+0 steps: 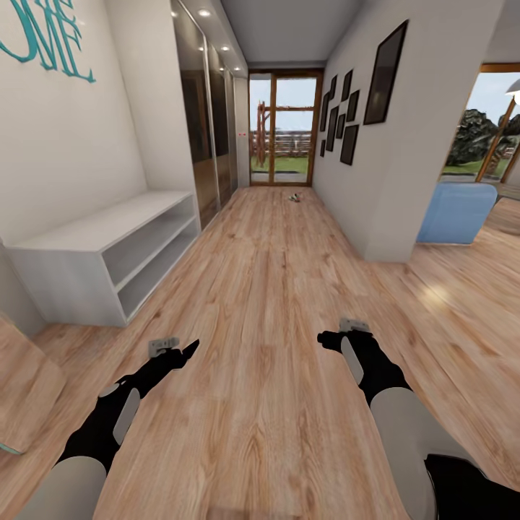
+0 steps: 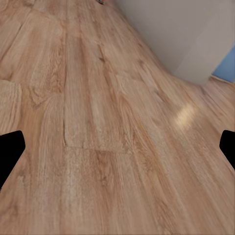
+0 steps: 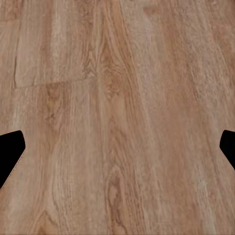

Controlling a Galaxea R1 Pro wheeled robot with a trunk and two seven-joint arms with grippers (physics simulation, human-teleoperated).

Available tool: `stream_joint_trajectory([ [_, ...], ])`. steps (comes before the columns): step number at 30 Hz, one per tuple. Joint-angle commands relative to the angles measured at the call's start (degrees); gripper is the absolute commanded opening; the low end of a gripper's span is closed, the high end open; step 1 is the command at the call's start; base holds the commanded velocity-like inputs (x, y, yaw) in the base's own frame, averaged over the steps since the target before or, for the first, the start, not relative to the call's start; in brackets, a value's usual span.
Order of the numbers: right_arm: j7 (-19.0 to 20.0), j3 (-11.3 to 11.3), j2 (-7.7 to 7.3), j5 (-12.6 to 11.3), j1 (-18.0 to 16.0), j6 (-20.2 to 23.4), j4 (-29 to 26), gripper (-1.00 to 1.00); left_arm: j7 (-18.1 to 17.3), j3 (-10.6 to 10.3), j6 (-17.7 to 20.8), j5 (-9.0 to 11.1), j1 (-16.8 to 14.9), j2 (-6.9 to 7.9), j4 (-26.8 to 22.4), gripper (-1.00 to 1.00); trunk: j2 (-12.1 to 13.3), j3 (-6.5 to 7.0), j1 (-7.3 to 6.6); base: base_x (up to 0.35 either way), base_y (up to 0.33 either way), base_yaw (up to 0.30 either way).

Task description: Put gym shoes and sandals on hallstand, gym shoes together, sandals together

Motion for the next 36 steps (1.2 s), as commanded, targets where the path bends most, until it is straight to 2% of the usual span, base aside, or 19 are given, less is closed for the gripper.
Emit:
stream_joint_trajectory([
  [1,-0.25,-0.17,0.06,-0.27,-0.03,0.23,-0.08,1.0,-0.31,0.09,0.43,0.52,-0.03,-0.01,0.0,1.0,-0.02,-0.06,0.02,0.349,0.0,0.0],
  [36,-0.25,-0.17,0.06,-0.27,-0.02,0.25,-0.08,1.0,-0.3,0.15,0.43,0.53,-0.04,-0.01,-0.01,1.0,-0.02,-0.06,0.02,0.349,0.0,0.0],
])
